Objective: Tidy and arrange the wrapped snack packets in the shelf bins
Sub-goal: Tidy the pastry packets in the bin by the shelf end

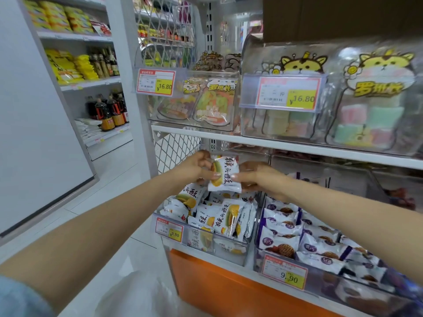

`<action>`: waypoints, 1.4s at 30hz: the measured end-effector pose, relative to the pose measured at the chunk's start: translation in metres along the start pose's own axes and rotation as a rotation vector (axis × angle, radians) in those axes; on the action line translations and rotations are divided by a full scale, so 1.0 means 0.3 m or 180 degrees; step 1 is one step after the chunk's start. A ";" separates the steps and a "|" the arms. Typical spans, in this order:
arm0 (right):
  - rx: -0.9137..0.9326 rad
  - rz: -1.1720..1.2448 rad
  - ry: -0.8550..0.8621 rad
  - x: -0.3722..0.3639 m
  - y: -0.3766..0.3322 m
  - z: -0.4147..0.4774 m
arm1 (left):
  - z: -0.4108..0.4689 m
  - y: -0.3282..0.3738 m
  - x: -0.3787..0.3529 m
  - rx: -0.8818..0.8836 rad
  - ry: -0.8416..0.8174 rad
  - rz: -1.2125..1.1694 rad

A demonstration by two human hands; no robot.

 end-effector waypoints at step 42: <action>0.0577 -0.1993 0.0546 -0.028 0.030 0.054 | -0.021 -0.120 0.089 -0.0752 -0.1982 0.5623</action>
Point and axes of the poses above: each hand's wrist, its own z-axis towards the middle knuckle, its own x-axis out of the back of the hand, y = z × x, the point moved 9 cm from there along z, towards the middle knuckle, and after that the axes turned 13 degrees about -x, right-handed, at the moved point
